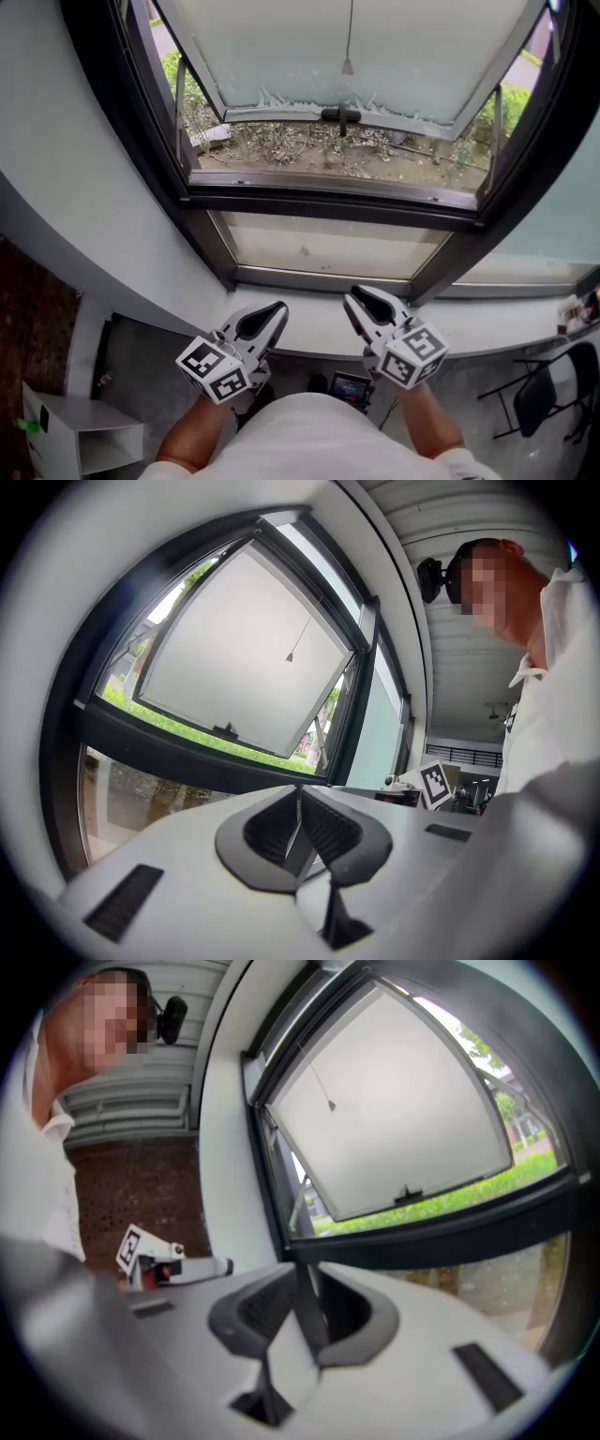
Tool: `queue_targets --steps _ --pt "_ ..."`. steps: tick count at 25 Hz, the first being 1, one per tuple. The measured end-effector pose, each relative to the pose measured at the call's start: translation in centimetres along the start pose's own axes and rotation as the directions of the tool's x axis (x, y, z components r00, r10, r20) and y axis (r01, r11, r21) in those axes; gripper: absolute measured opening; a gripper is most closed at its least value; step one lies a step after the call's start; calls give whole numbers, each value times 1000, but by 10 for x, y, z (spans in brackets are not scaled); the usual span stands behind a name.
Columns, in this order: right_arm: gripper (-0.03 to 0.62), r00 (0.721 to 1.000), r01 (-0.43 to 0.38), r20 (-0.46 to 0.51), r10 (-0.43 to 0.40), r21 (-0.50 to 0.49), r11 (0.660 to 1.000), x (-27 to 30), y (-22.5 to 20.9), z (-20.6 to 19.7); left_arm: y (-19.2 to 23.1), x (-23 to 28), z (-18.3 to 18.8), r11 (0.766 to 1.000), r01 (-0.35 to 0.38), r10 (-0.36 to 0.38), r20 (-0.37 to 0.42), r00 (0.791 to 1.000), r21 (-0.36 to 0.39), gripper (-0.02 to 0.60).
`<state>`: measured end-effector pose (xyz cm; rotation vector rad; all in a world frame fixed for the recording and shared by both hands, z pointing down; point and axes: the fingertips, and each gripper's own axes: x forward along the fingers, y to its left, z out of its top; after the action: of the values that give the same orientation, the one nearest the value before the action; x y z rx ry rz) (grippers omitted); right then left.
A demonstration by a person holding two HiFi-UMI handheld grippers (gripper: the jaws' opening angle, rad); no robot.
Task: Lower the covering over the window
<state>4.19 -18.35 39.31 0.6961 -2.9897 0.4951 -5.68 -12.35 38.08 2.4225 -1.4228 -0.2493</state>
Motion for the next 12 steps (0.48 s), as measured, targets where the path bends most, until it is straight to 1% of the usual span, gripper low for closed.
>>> queue_targets --steps 4,12 --pt "75 1000 1 12 -1 -4 1000 10 5 5 4 -3 11 1000 10 -10 13 1000 13 20" --pt "75 998 58 31 -57 -32 998 27 14 16 24 -7 29 997 64 -64 -4 998 45 20"
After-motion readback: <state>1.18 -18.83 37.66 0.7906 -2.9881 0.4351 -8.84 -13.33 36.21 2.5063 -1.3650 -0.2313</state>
